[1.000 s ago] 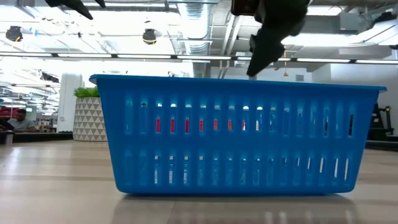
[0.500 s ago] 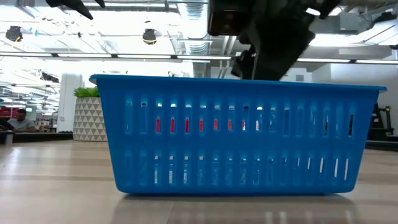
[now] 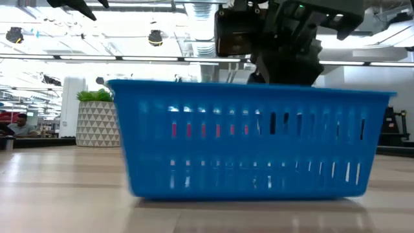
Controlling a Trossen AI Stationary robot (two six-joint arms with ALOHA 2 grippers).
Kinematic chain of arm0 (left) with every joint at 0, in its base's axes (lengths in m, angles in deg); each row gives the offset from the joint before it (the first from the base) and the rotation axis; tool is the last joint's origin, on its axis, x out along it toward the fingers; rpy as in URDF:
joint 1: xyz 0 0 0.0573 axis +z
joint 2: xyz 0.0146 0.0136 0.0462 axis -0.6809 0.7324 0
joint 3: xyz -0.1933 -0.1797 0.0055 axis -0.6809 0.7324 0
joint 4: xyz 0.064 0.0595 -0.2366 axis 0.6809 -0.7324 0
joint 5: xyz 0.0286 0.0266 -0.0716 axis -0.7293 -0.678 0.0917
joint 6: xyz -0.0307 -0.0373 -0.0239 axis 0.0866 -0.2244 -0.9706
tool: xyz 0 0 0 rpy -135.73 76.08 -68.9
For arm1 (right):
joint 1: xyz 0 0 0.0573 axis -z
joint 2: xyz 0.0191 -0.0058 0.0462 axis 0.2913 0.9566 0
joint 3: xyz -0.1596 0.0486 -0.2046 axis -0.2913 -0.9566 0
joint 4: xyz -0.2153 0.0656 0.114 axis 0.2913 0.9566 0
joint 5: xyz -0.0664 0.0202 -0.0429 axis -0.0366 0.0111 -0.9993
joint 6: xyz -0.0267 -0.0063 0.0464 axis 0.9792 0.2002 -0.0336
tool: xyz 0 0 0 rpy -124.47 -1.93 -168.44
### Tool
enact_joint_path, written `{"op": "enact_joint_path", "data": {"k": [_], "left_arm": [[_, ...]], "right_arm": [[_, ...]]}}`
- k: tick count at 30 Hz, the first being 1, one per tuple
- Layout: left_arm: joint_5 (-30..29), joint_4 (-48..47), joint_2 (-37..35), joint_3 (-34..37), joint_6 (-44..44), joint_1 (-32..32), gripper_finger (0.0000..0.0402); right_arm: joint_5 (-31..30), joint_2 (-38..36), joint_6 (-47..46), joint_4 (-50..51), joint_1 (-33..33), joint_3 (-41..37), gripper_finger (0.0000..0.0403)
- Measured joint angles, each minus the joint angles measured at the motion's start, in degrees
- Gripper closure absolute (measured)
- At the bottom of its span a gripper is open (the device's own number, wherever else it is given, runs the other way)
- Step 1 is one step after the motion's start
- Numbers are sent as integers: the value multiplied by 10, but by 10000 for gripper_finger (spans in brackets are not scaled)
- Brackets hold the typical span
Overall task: Stack baskets by color
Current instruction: Stack the right blue bin on top of the top blue bin
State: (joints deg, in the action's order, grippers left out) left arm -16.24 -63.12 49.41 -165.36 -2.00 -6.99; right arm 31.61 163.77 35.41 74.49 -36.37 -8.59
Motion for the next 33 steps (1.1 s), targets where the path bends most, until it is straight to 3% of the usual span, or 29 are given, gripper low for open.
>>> {"op": "enact_joint_path", "data": {"k": [2,3,11,15,18,25,30,33], "left_arm": [[0,0,0,0,0,0,139],[0,0,0,0,0,0,139],[0,0,0,0,0,0,139],[0,-2,0,0,-3,0,139],[0,-3,0,0,-3,0,139],[0,-3,0,0,-4,0,139],[-5,-3,0,0,-15,0,139],[-5,-2,0,0,-23,0,139]], "right_arm": [[0,-1,-4,9,1,0,371],[0,-2,-12,10,1,0,383],[-23,-46,-39,46,24,0,394],[-77,-109,-39,70,64,-3,397],[-108,-170,-59,85,109,-16,399],[-249,-303,-192,204,253,-26,399],[-254,-335,-227,295,369,-27,398],[-247,-348,-221,289,427,-53,396]]}}
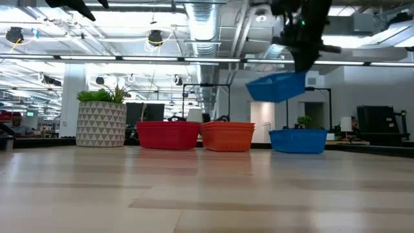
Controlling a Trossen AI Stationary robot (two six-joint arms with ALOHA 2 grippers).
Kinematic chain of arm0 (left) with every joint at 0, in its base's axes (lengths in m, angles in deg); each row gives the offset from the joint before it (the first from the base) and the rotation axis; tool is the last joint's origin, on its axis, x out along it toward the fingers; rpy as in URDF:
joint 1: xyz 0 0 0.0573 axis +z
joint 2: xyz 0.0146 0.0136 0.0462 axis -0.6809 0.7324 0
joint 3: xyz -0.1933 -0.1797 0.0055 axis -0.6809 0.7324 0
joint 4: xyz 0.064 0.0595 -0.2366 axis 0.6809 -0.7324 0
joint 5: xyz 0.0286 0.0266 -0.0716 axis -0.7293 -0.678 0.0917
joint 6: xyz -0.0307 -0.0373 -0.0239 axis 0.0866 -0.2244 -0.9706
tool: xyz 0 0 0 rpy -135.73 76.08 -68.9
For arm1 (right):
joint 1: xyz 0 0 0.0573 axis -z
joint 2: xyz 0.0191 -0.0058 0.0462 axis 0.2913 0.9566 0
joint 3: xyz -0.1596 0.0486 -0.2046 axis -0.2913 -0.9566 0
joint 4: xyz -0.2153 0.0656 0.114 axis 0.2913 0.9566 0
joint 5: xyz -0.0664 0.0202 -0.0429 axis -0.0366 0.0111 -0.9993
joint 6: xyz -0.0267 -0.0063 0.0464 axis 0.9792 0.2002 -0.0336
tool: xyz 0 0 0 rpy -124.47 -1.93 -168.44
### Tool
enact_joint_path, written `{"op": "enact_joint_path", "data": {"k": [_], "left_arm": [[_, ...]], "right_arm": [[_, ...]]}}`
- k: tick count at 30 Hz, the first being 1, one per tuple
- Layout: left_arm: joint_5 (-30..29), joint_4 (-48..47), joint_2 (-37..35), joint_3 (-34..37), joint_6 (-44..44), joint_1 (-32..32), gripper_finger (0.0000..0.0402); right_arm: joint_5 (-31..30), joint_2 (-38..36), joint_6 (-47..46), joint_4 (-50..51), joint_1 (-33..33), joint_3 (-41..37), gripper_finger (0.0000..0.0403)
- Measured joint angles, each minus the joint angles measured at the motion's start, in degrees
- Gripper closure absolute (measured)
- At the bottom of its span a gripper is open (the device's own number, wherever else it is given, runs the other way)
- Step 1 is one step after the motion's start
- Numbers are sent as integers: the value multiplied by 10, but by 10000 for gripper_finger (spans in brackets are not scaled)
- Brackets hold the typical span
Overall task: Stack baskets by color
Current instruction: Stack the right blue bin on top of the top blue bin
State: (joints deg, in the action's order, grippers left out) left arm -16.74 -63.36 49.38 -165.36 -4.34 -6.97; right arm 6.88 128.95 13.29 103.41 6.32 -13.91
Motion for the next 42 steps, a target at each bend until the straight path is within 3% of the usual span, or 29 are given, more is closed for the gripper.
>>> {"op": "enact_joint_path", "data": {"k": [8,15,30,35,42], "left_arm": [[0,0,0,0,-1,0,139],[0,0,0,0,-2,0,139],[0,-11,0,0,-2,0,139],[0,-11,0,0,-2,0,139],[0,-11,0,0,-2,0,139]], "right_arm": [[61,-67,16,-90,101,-143,396],[114,-88,-1,-204,125,-241,394],[113,-29,-13,-242,117,-272,372],[127,9,-23,-245,118,-272,330],[127,17,-16,-248,128,-264,237]]}}
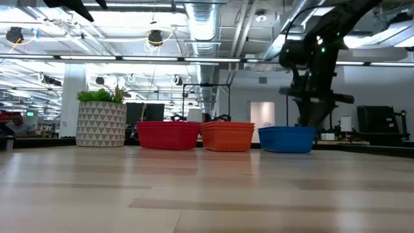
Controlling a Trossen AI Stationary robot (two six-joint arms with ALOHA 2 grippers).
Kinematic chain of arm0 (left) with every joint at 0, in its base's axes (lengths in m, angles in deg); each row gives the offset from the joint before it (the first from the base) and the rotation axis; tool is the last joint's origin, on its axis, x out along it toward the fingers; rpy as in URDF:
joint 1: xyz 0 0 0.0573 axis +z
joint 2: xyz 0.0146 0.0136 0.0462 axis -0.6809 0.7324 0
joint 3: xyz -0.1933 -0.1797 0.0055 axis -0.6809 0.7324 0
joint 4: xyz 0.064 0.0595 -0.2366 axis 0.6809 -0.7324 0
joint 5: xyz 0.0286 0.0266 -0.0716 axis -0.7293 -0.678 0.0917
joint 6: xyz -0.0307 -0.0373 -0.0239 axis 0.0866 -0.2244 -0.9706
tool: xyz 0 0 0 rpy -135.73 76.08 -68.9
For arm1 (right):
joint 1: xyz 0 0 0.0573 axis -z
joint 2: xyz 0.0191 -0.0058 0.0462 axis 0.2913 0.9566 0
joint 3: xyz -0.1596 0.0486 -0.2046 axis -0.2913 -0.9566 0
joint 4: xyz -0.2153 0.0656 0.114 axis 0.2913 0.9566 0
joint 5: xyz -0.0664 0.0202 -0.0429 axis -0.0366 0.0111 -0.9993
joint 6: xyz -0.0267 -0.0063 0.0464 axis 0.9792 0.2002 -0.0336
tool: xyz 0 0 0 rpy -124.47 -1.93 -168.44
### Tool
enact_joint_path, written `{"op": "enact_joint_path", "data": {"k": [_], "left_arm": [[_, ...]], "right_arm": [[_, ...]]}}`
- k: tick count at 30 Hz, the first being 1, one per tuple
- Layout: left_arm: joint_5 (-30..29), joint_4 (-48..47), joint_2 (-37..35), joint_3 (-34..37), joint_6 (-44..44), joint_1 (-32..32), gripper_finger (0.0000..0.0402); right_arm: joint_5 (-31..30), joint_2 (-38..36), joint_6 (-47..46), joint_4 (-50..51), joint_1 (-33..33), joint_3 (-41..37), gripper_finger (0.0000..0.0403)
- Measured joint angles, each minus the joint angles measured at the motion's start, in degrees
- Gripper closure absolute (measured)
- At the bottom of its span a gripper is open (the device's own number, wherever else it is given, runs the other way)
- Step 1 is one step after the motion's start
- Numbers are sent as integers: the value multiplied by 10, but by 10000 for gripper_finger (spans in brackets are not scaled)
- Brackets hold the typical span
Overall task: Stack baskets by color
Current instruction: Stack the right blue bin on top of the top blue bin, then stack the bottom blue bin on top of the top blue bin
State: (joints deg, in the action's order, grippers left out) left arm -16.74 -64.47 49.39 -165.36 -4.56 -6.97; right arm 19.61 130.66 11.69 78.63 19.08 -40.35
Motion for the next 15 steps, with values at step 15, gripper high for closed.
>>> {"op": "enact_joint_path", "data": {"k": [15], "left_arm": [[6,-46,0,0,18,0,139]], "right_arm": [[57,-100,49,-140,-130,145,174]]}}
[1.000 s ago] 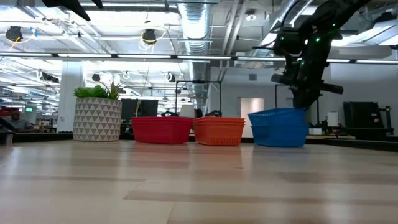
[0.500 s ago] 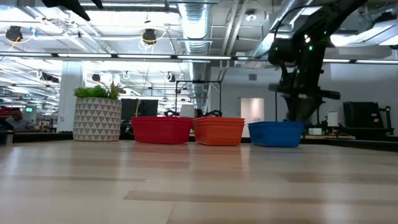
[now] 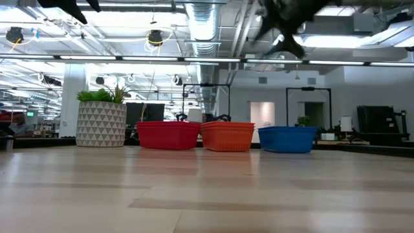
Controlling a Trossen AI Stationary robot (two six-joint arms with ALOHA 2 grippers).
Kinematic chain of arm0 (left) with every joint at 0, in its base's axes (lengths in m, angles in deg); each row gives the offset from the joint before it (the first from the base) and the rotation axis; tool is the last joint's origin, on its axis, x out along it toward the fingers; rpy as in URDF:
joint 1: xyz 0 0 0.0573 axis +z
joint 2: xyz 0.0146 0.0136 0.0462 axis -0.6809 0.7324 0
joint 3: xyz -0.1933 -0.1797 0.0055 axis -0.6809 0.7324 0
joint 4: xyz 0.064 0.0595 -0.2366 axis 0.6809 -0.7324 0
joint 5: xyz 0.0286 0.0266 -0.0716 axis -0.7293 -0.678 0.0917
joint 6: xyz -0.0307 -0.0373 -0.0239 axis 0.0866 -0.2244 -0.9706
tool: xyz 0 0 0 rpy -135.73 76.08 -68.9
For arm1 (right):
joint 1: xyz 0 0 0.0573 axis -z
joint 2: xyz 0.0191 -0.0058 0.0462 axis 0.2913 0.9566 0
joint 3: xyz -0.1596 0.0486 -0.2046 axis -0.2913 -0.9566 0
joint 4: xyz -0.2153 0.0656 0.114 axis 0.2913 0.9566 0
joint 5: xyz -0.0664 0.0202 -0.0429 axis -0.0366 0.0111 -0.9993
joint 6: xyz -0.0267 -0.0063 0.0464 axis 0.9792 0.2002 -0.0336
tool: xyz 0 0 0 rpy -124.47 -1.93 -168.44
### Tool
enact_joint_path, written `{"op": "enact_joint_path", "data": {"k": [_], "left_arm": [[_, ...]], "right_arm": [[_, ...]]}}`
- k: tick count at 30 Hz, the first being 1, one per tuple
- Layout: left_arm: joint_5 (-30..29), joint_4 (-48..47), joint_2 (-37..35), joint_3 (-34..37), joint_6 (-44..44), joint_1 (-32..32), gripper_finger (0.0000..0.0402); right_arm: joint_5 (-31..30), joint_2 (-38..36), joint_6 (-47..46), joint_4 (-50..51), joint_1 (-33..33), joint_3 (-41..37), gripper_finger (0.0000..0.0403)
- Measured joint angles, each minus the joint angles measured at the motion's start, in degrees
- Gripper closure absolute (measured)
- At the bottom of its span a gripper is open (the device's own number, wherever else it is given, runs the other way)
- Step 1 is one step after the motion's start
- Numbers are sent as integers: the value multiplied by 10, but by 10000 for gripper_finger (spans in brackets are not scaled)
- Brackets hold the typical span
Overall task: Stack baskets by color
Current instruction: Stack the bottom blue bin on top of the top blue bin
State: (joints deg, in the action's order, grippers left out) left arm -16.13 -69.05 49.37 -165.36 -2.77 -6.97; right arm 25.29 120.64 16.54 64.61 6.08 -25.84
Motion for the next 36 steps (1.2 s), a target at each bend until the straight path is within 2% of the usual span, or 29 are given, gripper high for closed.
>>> {"op": "enact_joint_path", "data": {"k": [7,14,26,32,36], "left_arm": [[0,1,0,0,2,0,139],[0,1,0,0,12,0,139],[-7,8,0,0,32,0,139],[-8,8,0,0,53,0,139],[-9,7,0,0,57,0,139]], "right_arm": [[-1,95,-33,-157,-144,48,186],[-2,270,13,-174,-240,193,194],[-15,542,76,-169,-305,467,211],[-15,632,77,-146,-320,549,214],[-15,671,98,-136,-332,574,214]]}}
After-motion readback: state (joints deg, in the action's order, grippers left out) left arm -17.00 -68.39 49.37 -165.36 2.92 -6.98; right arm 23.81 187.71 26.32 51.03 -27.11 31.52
